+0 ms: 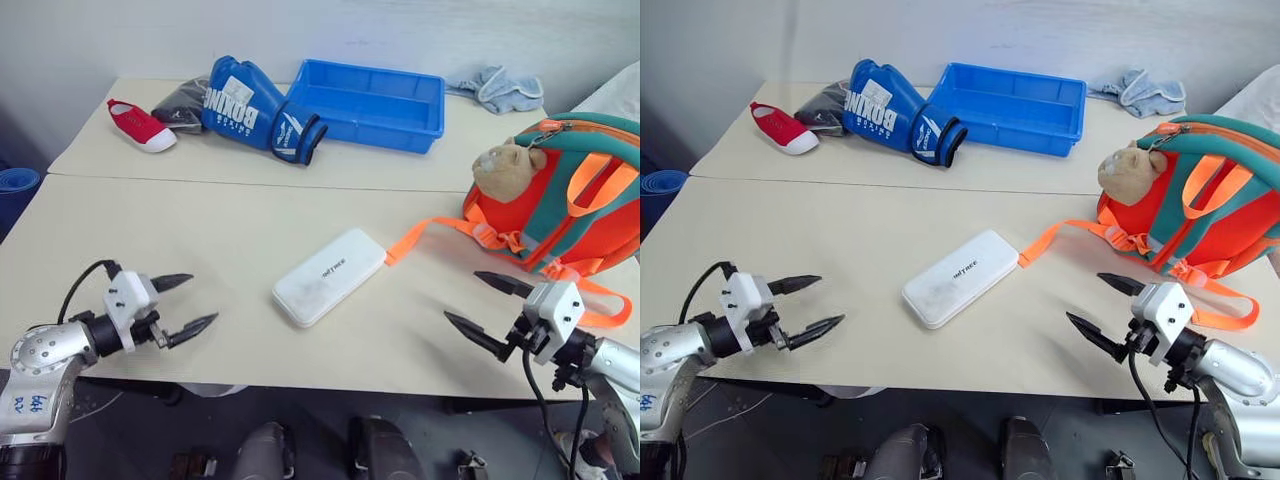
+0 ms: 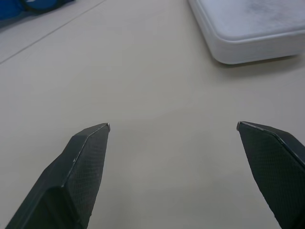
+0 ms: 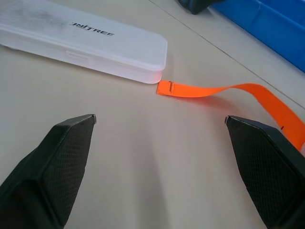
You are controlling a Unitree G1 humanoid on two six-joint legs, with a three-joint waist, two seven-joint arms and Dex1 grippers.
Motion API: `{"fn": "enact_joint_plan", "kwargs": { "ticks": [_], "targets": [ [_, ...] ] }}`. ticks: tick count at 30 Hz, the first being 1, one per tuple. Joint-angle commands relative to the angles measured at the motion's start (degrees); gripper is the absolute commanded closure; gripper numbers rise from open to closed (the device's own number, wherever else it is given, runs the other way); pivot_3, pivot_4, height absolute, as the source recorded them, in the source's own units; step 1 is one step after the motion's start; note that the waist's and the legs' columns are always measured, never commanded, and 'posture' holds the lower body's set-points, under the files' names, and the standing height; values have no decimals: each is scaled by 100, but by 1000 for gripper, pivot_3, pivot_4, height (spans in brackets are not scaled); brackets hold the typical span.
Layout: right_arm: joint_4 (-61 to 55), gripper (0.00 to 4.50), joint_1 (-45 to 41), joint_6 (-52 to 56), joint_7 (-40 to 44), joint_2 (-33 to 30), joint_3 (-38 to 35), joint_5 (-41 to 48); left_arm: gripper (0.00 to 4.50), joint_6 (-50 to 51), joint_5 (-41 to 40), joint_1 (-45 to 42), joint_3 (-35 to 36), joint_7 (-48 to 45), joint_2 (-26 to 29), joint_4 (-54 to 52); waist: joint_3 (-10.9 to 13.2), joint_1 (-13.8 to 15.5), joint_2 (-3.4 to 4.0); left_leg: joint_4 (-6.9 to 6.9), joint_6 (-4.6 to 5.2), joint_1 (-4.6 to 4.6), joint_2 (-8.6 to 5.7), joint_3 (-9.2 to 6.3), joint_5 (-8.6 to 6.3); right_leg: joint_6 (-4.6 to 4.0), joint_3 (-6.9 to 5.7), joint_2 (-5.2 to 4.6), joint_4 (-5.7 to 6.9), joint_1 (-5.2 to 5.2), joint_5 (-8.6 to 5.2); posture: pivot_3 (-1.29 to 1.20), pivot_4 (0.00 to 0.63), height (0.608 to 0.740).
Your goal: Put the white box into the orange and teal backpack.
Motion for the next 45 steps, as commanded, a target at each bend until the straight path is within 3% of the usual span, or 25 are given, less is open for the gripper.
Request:
{"fn": "enact_joint_plan", "kwargs": {
  "ticks": [1, 6, 8, 11, 15, 21, 24, 25, 36, 45],
  "targets": [
    [-158, 47, -41, 5, 27, -108, -3, -14, 0, -37, -11, -51, -28, -67, 39, -50, 0, 0, 0, -2, 3, 0, 0, 0, 1, 0, 0, 0, -1, 0, 0, 0, 150, 740],
    [-130, 47, -119, 68, 39, -96, 35, -18, 0, 321, -361, -333, -28, -206, 19, -61, 0, 2, 0, 1, 10, -1, 0, 0, 6, 0, -1, 2, 1, 0, 0, 0, 150, 740],
    [-257, 422, -290, 472, -43, -117, 106, 186, 0, 542, -488, -462, -105, -351, 84, -100, 0, -1, 0, 3, 10, 0, 1, 1, 6, 0, -1, 2, 3, 1, 0, 0, 150, 740],
    [-548, 1294, -1137, 1331, -80, -510, 665, 5, 580, 807, -732, -717, -189, -700, 205, -197, 2, -36, 3, 8, 11, 0, 1, 3, 7, 0, 2, 2, 8, -2, 0, 0, 150, 740],
    [-269, 2583, -2439, 1937, -359, -608, 1441, -577, 1740, 1156, -711, -663, -445, -1060, 504, -422, 2, -78, 3, 5, 0, 0, 8, 4, 10, -6, 4, 8, 14, -13, -4, 0, 150, 740],
    [987, 4494, -4254, 2710, -509, -203, 2680, -1474, 3561, 1347, -660, -119, -853, -1180, 543, -1105, 2, -74, 3, 13, -1, -45, 8, 23, 11, -19, -3, 9, 24, -71, -11, 0, 150, 740],
    [1856, 4500, -4935, 2593, -664, 291, 3138, -1924, 4430, 1542, -562, -176, -1127, -771, 268, -1345, 2, -47, 3, 36, 3, -61, 10, 24, 11, -19, -6, 11, 34, -78, -11, 0, 150, 740],
    [2098, 4500, -5091, 2543, -694, 404, 3239, -2042, 4475, 1647, -549, -199, -1187, -680, 229, -1402, 2, -50, 2, 45, 5, -61, 10, 24, 11, -18, -5, 11, 38, -77, -10, 0, 150, 740],
    [3793, 4500, -5783, 1957, -453, 1064, 3349, -2402, 4475, 1798, -234, -643, -1561, -169, -101, -1285, 2, -60, 2, 63, 11, -63, 10, 24, 13, -16, -3, 13, 96, -81, -9, 0, 150, 740],
    [3102, 4500, -5357, 2495, 231, 1126, 3205, -1969, 4475, 1894, -137, -1077, -1649, 3, -319, -1052, 2, -54, 2, 64, 10, -64, 14, 25, 14, -16, -6, 15, 96, -81, -9, 0, 150, 740]
  ]
}}
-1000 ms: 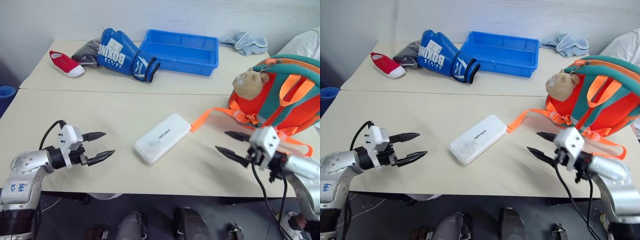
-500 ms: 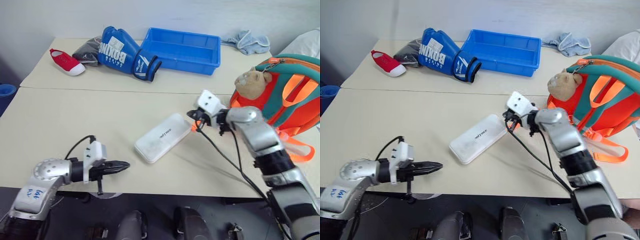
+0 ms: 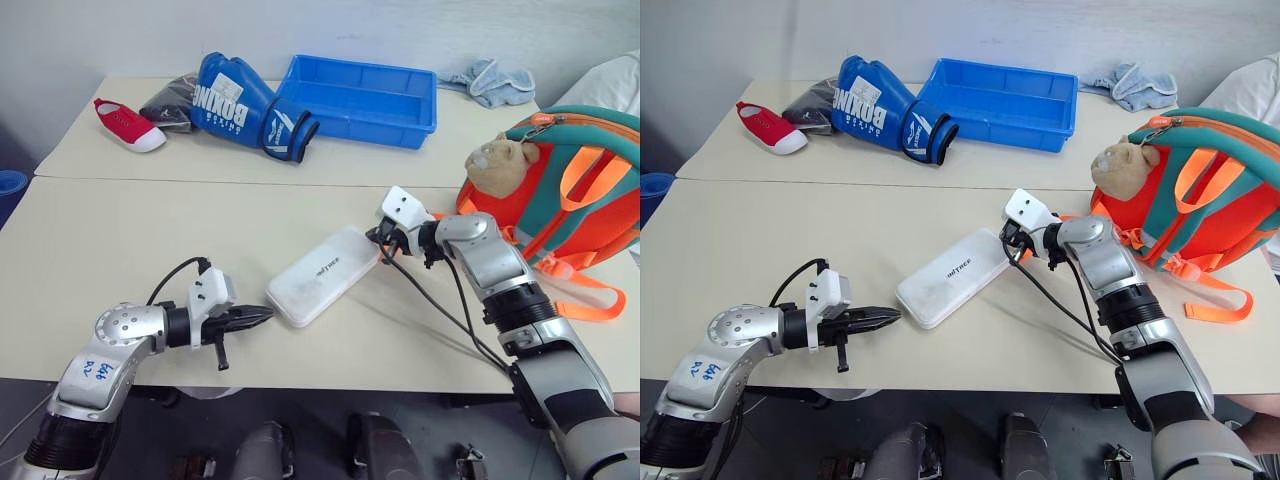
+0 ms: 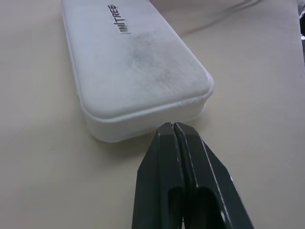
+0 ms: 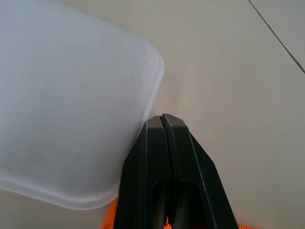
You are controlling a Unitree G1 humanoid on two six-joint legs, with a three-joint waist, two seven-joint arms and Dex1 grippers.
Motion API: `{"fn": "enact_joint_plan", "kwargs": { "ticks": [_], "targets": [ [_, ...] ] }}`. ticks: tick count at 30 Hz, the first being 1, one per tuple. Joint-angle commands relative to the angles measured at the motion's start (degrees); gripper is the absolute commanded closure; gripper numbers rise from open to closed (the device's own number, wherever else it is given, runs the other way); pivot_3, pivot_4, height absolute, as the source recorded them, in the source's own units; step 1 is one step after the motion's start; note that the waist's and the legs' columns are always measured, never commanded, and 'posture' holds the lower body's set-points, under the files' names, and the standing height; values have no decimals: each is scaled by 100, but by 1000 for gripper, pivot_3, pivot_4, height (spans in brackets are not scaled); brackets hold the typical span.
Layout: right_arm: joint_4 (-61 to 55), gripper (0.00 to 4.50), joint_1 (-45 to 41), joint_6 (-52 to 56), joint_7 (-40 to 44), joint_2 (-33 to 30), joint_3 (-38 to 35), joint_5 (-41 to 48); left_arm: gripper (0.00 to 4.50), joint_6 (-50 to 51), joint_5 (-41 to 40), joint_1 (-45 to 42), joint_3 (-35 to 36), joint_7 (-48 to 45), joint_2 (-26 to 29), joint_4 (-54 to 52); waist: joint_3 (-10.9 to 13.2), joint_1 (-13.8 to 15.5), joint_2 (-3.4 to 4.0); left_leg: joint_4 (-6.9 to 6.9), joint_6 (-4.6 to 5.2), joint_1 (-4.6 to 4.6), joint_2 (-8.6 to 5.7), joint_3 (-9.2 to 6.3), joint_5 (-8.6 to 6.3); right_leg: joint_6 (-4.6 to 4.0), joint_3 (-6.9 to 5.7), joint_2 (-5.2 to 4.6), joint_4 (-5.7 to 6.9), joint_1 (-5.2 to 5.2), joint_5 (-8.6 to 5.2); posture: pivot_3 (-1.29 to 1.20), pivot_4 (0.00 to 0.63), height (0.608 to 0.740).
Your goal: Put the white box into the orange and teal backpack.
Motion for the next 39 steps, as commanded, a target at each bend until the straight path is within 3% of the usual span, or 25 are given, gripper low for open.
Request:
{"fn": "enact_joint_plan", "kwargs": {
  "ticks": [1, 20, 29, 34, 36, 39],
  "targets": [
    [-778, 4500, 325, 407, 414, -22, -88, 375, 4475, 41, 9, -186, 22, 168, -136, 32, 0, 18, 0, 0, 0, 0, 0, -1, 0, 0, -1, 0, 0, 1, 0, 0, 150, 740],
    [-3910, 4500, 2131, 2107, 678, -759, -553, 1100, 4475, -70, 208, -311, 120, 8, -86, 460, -1, 44, -1, -5, -7, 18, 1, -2, -4, -3, 2, -4, -17, 6, -1, 0, 150, 740],
    [-4760, 4500, 3148, 2435, 365, -1281, -1098, 1294, 4475, 796, -105, -385, 143, 122, -283, -30, -1, 68, -2, -4, 0, 13, -5, -2, -12, -2, 1, -10, -27, 8, -1, 0, 150, 740],
    [-4962, 4500, 3894, 2313, 363, -1756, -1539, 1370, 3312, 2677, -788, -742, 455, -18, 304, 178, 0, 69, -3, -4, -1, 14, -3, -5, -12, -2, 0, -6, -26, 9, -1, 0, 150, 740],
    [-4897, 4500, 4327, 1984, 443, -2146, -1628, 1192, 2707, 4149, -1387, -1074, 447, -291, 757, 462, 0, 68, -3, -5, -3, 15, -2, -5, -13, -2, 1, -3, -26, 8, -1, 0, 150, 740],
    [-4794, 4500, 4661, 1653, 388, -2372, -1685, 1137, 1874, 5355, -1647, -1563, 159, -407, 1124, 1065, -2, 68, -6, -3, -2, 23, -4, -4, -13, -1, -1, 0, -30, 18, -2, 0, 150, 740]
  ]
}}
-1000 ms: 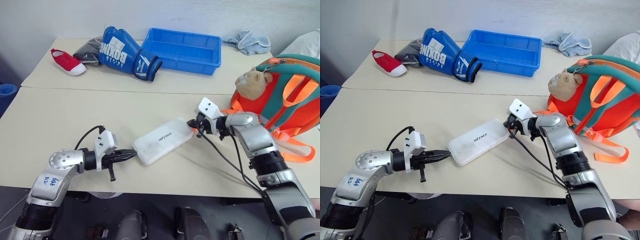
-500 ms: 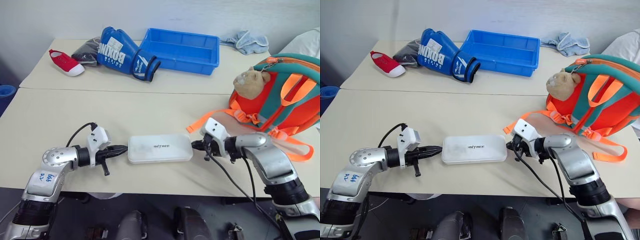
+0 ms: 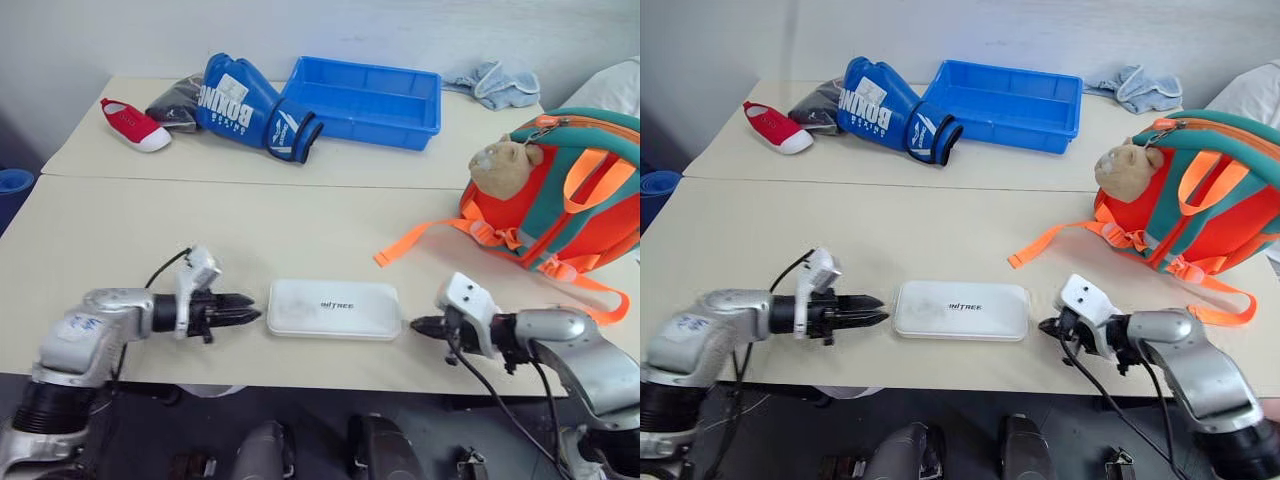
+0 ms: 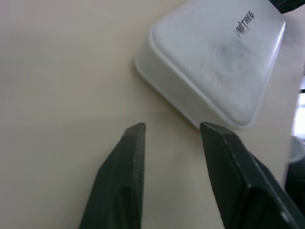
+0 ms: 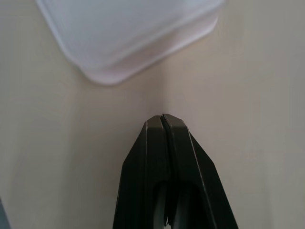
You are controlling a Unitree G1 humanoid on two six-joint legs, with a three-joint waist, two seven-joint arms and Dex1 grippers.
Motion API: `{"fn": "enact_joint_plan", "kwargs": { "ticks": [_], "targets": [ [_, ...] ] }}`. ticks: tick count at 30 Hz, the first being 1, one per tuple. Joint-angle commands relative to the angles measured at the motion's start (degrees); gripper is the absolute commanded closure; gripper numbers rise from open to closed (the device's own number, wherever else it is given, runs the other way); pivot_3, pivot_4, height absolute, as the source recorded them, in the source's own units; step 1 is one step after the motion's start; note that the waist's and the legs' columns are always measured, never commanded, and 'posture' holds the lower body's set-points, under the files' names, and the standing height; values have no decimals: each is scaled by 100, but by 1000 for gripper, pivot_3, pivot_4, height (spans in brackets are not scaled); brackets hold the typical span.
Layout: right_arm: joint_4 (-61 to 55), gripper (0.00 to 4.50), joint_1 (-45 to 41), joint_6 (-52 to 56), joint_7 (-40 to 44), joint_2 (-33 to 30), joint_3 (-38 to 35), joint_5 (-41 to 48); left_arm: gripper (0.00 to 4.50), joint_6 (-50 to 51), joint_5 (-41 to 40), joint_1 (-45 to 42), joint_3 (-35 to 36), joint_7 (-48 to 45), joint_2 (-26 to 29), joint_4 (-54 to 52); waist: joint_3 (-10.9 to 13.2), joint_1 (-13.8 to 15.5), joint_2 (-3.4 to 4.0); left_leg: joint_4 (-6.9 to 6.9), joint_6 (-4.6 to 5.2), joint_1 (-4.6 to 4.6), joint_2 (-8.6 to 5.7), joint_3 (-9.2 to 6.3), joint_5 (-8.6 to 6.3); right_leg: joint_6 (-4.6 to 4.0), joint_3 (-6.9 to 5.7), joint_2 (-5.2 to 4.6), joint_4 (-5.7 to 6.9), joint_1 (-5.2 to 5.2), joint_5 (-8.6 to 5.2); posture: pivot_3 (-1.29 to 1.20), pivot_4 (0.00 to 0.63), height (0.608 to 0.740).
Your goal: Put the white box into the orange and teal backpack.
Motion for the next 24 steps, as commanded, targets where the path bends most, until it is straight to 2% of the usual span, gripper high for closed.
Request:
{"fn": "enact_joint_plan", "kwargs": {
  "ticks": [1, 6, 9, 13, 17, 19, 22, 24],
  "targets": [
    [69, 4500, 256, -241, -104, -81, -139, -65, 1484, 1427, -335, -512, -287, -134, 256, 628, -4, 8, -8, 0, 0, 5, -1, 0, 0, 0, 1, 0, -1, 5, 0, 0, 150, 740],
    [54, 4500, 307, -420, -304, 142, -56, 20, 25, 2372, -24, -1753, -327, 558, -438, 2250, -15, 137, -29, 13, 1, 9, -4, -2, 1, 2, -2, 7, 5, 14, 1, 0, 150, 740],
    [123, 4500, 144, -524, -430, 314, 141, -55, 25, 2724, -137, -2080, -530, 592, -676, 2554, -17, 132, -32, 16, 1, 20, -4, -3, 2, 4, 2, 3, 10, 24, 2, 0, 150, 740],
    [331, 4500, -301, -626, -484, 454, 438, -174, 25, 2732, -489, -2205, -1277, 581, -756, 2600, -21, 115, -29, 14, -9, 24, 1, -3, 2, 3, 6, 3, 12, 24, 1, 0, 150, 740],
    [470, 4500, -641, -574, -553, 546, 610, -209, 25, 2732, -604, -2457, -1320, 860, -1054, 2982, -23, 154, -24, 15, -9, 24, -2, -2, 2, 2, 6, 0, 12, 24, 1, 0, 150, 740],
    [590, 4500, -762, -596, -616, 603, 701, -278, 25, 2732, -737, -2404, -1597, 883, -1062, 2849, -23, 163, -24, 16, -7, 22, -8, -5, 3, 2, 5, -5, 11, 25, 1, 0, 150, 740],
    [664, 4500, -875, -588, -641, 653, 821, -320, 25, 2732, -1066, -2371, -1509, 1142, -1315, 2926, -26, 158, -19, 17, -2, 26, -12, -5, 0, 3, 5, -12, 6, 37, 1, 0, 150, 740],
    [664, 4500, -944, -533, -678, 735, 873, -306, 25, 2732, -1032, -2164, -1259, 1443, -1564, 2549, -26, 157, -19, 20, 0, 27, -12, -9, -1, 3, 3, -15, 3, 42, 2, 0, 150, 740]
  ]
}}
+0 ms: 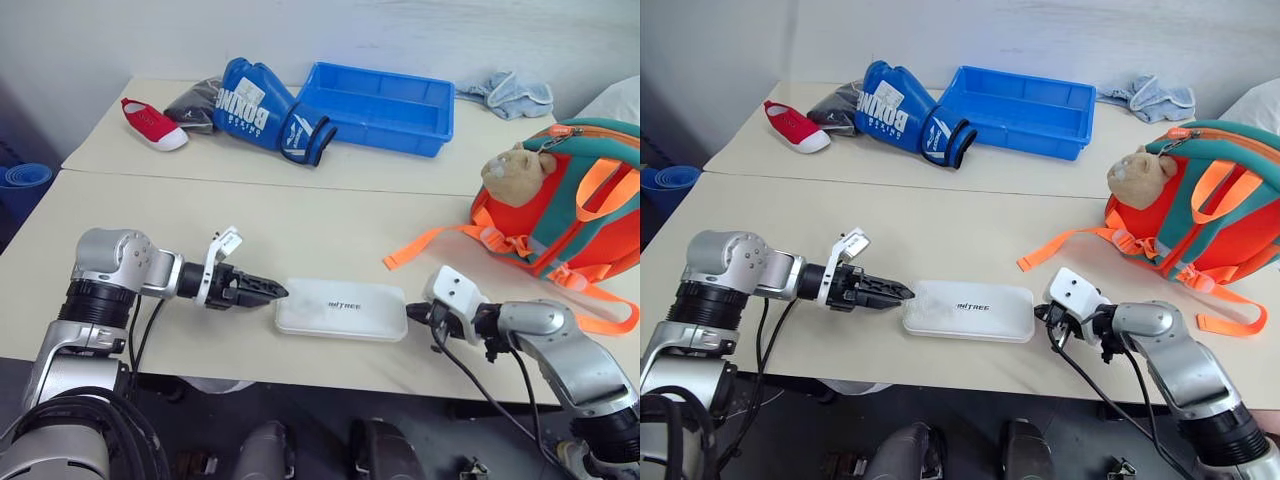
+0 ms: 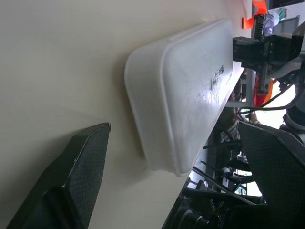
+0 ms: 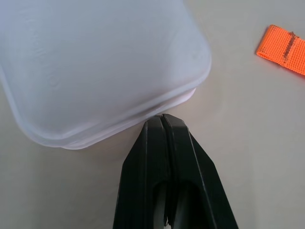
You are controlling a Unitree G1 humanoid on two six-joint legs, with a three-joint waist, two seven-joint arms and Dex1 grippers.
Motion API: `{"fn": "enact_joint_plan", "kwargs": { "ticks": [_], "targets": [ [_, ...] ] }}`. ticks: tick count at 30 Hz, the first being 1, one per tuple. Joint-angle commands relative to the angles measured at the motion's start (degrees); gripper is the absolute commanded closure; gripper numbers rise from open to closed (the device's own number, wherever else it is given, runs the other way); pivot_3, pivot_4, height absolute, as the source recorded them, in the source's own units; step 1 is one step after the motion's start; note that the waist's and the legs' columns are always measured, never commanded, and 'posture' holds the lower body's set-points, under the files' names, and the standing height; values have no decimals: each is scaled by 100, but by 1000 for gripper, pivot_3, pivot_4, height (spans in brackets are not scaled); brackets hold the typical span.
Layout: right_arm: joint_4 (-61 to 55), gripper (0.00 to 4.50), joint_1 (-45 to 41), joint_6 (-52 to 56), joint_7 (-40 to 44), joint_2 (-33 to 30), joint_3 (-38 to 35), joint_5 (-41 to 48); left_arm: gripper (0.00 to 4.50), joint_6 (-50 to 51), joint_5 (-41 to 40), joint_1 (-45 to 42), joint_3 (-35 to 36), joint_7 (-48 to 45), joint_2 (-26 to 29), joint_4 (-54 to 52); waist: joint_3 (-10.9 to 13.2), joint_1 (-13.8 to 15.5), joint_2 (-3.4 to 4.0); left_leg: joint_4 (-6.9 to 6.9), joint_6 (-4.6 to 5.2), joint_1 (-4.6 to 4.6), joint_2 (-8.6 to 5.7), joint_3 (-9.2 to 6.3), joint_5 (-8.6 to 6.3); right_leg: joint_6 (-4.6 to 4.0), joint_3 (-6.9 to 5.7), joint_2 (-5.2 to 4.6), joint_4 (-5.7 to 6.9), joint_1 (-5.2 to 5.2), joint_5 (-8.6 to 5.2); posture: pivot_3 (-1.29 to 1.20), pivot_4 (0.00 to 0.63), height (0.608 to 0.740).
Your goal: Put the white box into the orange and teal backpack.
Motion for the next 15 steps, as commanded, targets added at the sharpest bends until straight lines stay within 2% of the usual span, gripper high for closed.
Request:
{"fn": "enact_joint_plan", "kwargs": {
  "ticks": [1, 6, 10, 15],
  "targets": [
    [-2, 4500, -105, 86, -101, 145, 114, -2, 25, 130, -91, 490, -46, 653, -491, -335, -1, -3, 1, 0, 1, 2, 0, -2, 0, 0, -1, -1, -1, 4, 0, 0, 150, 740],
    [-47, 4500, -51, 212, -234, 375, 125, 65, 25, 130, -897, 582, 339, 1270, -720, -93, -2, -10, 1, -2, 0, 19, 2, -9, -1, 0, -6, -1, -6, 27, 0, 0, 150, 740],
    [-106, 4500, 93, 154, -181, 378, 142, 92, 829, 130, -1028, 466, 694, 1685, -888, 221, -2, -8, 1, -3, -2, 23, 2, -11, -2, 0, -9, -1, -9, 32, 0, 0, 150, 740],
    [-108, 4500, 258, 40, -22, 322, -78, 271, 2461, 130, -1305, 253, 949, 1855, -1040, 350, 0, 0, -3, -4, -3, 21, 2, -11, -3, 1, -13, 4, -13, 31, 1, 0, 150, 740]
  ]
}}
